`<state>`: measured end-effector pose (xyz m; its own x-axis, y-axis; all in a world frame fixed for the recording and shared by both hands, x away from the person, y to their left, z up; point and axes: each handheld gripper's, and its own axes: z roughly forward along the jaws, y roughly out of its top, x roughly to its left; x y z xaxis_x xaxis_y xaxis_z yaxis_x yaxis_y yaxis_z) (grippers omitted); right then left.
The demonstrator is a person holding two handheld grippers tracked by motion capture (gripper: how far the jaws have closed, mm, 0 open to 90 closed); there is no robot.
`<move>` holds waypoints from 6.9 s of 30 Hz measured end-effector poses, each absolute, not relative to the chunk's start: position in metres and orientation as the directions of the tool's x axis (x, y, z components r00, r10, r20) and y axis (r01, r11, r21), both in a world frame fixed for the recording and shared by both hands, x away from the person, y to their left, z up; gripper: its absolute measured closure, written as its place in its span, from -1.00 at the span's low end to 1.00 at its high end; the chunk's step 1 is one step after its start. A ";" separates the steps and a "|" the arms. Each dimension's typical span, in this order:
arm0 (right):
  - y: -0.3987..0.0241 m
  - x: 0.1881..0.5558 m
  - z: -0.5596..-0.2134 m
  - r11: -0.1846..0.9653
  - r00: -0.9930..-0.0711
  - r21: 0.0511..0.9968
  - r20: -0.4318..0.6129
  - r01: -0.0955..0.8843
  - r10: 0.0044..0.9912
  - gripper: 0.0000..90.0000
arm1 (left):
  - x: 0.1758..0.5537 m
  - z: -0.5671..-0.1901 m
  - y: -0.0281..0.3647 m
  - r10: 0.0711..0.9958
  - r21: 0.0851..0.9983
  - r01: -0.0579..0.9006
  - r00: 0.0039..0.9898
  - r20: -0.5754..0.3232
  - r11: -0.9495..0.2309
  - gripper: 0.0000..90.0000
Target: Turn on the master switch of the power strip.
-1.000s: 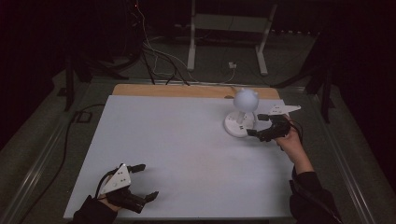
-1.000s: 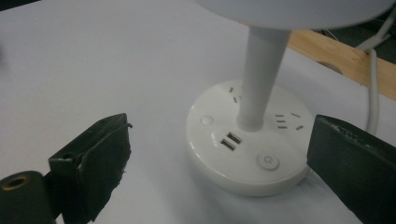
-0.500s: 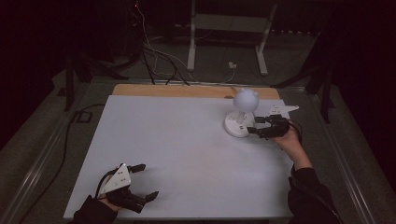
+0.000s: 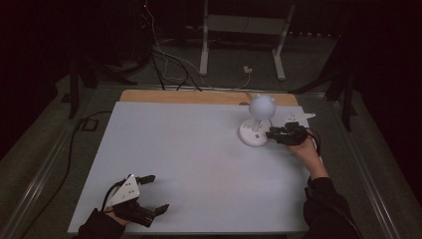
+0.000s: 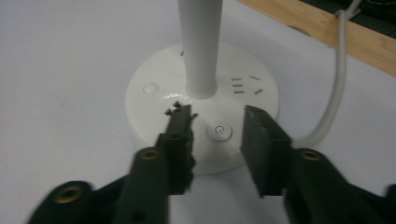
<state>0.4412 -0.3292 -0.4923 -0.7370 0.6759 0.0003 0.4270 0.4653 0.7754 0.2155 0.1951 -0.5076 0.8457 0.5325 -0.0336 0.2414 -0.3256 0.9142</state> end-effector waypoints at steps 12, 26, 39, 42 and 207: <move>-0.323 0.449 -0.492 0.463 -0.736 0.777 0.001 0.426 0.677 0.75 | 0.216 -0.508 0.195 0.532 0.914 0.242 0.846 -0.034 -0.326 -1.00; -0.320 0.452 -0.498 0.469 -0.730 0.761 0.008 0.447 0.683 1.00 | 0.215 -0.508 0.196 0.533 0.914 0.243 0.845 -0.036 -0.325 -1.00; -0.320 0.452 -0.502 0.462 -0.724 0.765 0.007 0.448 0.690 1.00 | 0.215 -0.508 0.195 0.533 0.913 0.244 0.845 -0.034 -0.327 -0.99; -0.319 0.452 -0.502 0.459 -0.717 0.764 0.007 0.454 0.697 1.00 | 0.216 -0.508 0.195 0.533 0.914 0.245 0.845 -0.037 -0.325 -1.00; -0.313 0.291 -0.502 0.420 -0.713 0.740 0.113 0.525 0.692 -1.00 | 0.214 -0.507 0.195 0.529 0.915 0.241 0.848 -0.036 -0.324 -1.00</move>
<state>0.2914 -0.3131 -0.5020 -0.7130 0.6920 0.1132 0.5249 0.4197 0.7405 0.2145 0.1949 -0.5066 0.8480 0.5287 -0.0356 0.2407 -0.3245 0.9148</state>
